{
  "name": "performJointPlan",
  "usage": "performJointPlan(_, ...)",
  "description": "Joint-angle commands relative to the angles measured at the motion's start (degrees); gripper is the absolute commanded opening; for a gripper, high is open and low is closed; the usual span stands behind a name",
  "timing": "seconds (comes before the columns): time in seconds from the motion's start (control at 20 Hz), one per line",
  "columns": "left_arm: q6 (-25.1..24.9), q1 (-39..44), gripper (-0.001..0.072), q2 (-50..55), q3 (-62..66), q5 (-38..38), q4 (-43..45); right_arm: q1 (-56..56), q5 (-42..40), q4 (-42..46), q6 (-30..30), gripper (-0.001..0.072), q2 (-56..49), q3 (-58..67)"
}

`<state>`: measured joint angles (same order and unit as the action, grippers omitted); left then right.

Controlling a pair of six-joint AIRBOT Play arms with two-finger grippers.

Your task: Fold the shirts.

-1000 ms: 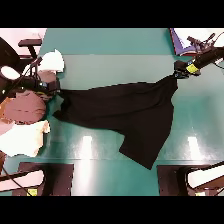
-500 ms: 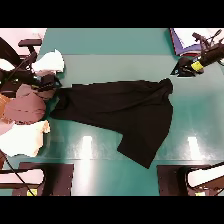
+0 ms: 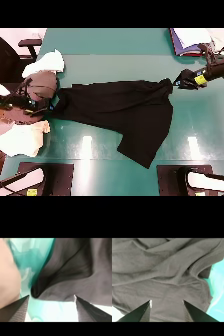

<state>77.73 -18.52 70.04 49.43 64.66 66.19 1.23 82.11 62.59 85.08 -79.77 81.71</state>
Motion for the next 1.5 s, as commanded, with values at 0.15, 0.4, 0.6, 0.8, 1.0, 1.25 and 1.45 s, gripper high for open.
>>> performJointPlan(0.15,3.02,-0.22,0.0643,-1.64,-7.08,-7.80,-2.25,0.46,-2.60,-0.35,-0.11,0.0451,3.06,-5.31)
performJointPlan(0.4,3.06,5.05,0.0508,-1.64,-7.23,-12.68,-3.48,0.46,-2.58,-1.57,-0.11,0.0451,3.06,-5.33)
performJointPlan(0.6,3.50,6.14,0.0030,-1.68,-6.54,-14.08,-4.26,-0.22,0.46,0.11,-0.15,0.0451,3.13,-5.81)
performJointPlan(0.8,2.75,6.16,0.0030,-5.09,-3.37,-11.17,-3.61,-4.66,1.03,3.65,-0.11,0.0451,7.91,-18.32)
performJointPlan(1.0,2.23,6.16,0.0030,-7.50,-3.04,-10.27,-3.69,-11.39,0.20,3.28,-0.09,0.0452,10.54,-34.60)
performJointPlan(1.25,2.16,6.16,0.0030,-7.43,-3.02,-9.03,-3.85,-8.55,-5.66,-3.41,-1.42,0.0450,7.02,-44.57)
performJointPlan(1.45,2.16,6.16,0.0030,-7.48,-2.99,-7.41,-3.82,-1.27,-11.80,-4.52,-1.66,0.0230,5.66,-44.15)
